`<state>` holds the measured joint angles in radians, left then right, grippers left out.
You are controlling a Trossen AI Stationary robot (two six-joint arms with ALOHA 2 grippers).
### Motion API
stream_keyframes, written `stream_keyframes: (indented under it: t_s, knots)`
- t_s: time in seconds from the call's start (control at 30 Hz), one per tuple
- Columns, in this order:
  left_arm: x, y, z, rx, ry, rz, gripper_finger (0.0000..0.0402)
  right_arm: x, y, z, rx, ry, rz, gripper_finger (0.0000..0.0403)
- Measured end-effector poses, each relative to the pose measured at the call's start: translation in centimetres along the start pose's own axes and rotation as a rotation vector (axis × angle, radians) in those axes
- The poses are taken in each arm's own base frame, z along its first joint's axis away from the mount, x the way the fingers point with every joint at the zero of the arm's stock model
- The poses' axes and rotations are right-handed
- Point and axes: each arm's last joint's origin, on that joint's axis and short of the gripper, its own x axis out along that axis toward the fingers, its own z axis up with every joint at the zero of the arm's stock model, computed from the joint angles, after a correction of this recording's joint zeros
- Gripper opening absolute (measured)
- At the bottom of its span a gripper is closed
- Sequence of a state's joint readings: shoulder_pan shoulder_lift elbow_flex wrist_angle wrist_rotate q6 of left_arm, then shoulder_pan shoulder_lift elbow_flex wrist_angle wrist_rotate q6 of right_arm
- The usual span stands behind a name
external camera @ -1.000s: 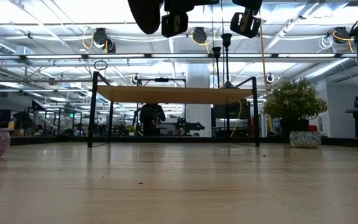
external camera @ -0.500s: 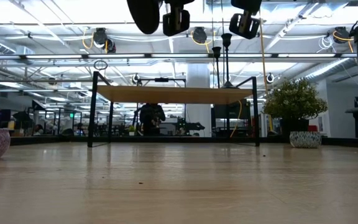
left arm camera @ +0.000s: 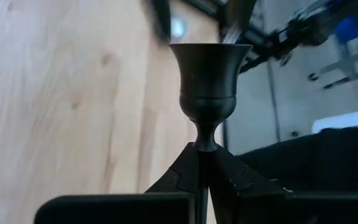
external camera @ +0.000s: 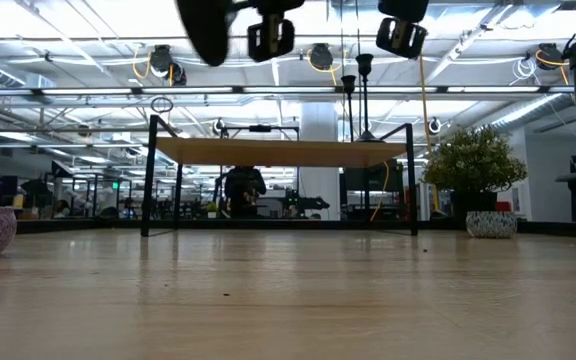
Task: Pick & Place candle stick holders
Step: Put the black candle holder on the shelf
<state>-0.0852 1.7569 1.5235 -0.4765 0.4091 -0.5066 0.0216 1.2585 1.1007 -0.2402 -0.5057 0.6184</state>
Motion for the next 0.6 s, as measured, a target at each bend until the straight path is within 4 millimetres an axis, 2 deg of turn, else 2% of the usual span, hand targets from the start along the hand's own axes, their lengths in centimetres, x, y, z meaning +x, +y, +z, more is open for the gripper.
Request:
stream_keyframes:
  t_s: [0.27,0.43,0.6]
  knots:
    - [-0.8,-0.7,-1.2,0.034,0.0,0.191,0.0014,-1.1,0.5,-1.0,0.049,0.055,-0.027,0.0128]
    - [-3.0,-0.9,0.2,0.147,-0.207,0.381,0.0014,-2.1,2.0,-2.7,0.049,0.127,-0.052,0.0108]
    - [-5.5,-0.1,2.7,0.263,-0.438,0.531,0.0014,-3.4,3.7,-4.9,0.003,0.135,-0.17,0.0051]
